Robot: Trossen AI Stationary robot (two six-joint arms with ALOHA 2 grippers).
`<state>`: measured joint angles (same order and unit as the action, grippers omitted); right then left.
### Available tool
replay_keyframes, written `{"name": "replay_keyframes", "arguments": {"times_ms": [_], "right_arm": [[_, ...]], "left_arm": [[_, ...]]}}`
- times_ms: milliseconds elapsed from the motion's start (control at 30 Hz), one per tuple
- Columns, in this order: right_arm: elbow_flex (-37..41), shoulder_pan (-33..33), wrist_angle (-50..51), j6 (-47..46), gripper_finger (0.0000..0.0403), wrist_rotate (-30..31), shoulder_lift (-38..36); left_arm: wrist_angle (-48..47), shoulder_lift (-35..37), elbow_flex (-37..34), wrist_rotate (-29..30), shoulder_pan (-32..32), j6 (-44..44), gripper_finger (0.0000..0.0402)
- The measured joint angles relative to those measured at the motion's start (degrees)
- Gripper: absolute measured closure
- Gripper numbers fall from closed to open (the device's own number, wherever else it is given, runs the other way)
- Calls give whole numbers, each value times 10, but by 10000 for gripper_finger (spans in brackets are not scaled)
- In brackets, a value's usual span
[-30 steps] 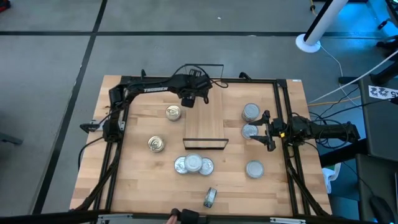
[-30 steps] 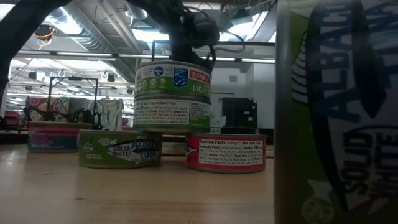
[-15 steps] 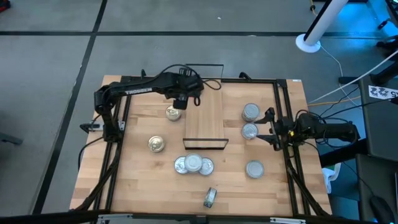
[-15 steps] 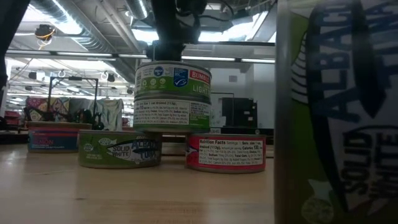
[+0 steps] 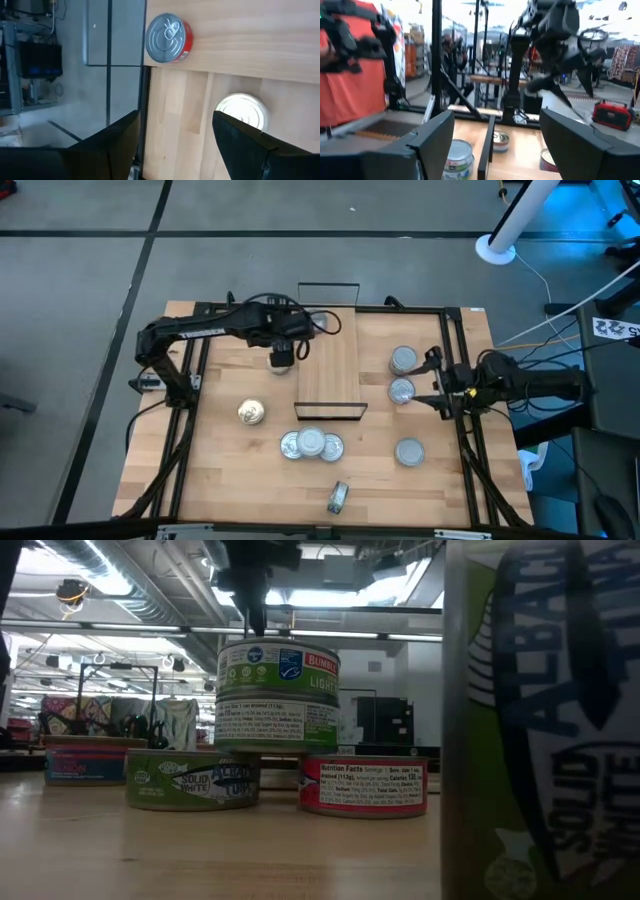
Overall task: Stack canned seafood by type on shelf
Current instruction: Put the green tuna can on the shelf
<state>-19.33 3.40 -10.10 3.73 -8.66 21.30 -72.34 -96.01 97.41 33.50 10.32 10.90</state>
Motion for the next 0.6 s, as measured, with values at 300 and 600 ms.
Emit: {"name": "replay_keyframes", "arguments": {"times_ms": [300, 600], "right_arm": [[-189, 1, 89, 53, 110, -113, 233], [-419, 122, 259, 158, 110, -88, 455]], "left_arm": [[-43, 58, 0, -39, -13, -121, 155], [-45, 63, 0, -44, -52, -136, 155]]}}
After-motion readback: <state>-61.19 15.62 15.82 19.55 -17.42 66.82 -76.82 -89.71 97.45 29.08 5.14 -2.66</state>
